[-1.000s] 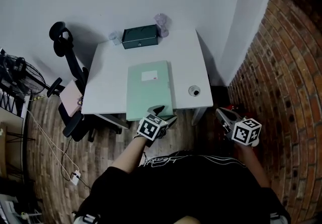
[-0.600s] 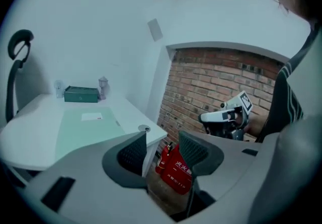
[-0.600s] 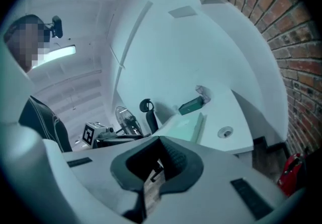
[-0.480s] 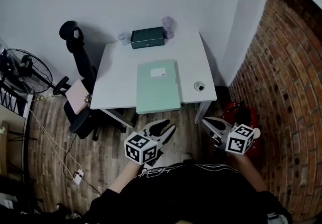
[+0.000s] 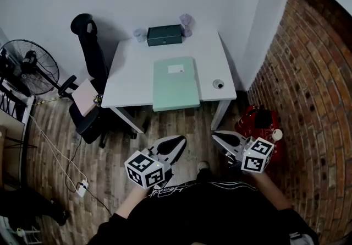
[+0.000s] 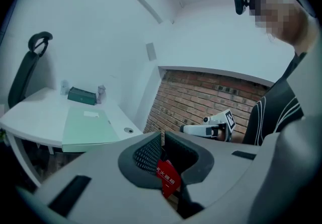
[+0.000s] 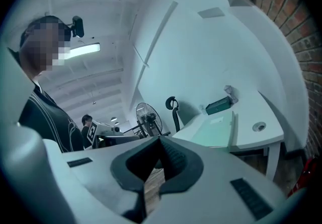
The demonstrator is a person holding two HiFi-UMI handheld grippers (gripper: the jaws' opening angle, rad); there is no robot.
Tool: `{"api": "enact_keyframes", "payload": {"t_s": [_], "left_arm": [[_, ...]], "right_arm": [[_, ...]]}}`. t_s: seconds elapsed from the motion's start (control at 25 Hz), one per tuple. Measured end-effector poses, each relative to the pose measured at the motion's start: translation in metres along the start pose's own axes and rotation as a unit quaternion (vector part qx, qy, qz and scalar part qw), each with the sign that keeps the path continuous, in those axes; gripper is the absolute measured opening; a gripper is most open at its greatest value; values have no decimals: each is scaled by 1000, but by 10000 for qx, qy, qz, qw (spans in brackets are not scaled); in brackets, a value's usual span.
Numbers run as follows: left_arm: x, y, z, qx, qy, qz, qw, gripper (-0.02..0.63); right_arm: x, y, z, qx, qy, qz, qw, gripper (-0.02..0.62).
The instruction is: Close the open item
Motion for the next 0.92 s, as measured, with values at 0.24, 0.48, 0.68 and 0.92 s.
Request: {"api": "enact_keyframes", "payload": {"t_s": [0.24,0.48,0.68,0.92], "left_arm": [[-1,-23,-16,41,131,-152,9998,46],[-5,-36,-18,124,223,-166,9995,46],[-8,-39,-21,158,279,-83,9995,46],[-13,-38,-21,176,279,-4,9995,46]], "right_arm": [[-4,-4,27,67,-134,-119,9998,3],[-16,-7,37,98,20,-201,9997,3],[-23,-7,38,73,-5,-187,9998,3],[-31,-5,37,88,59,-147,9998,3]]}}
Point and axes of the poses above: the fingertips, and each gripper's own axes: y forward along the fingers, z to its left, x out of its top, the point moved 7 cm from there along -y, backward along the fingers, and after that the axes turned 2 degrees about -x, right-handed, at the moved point
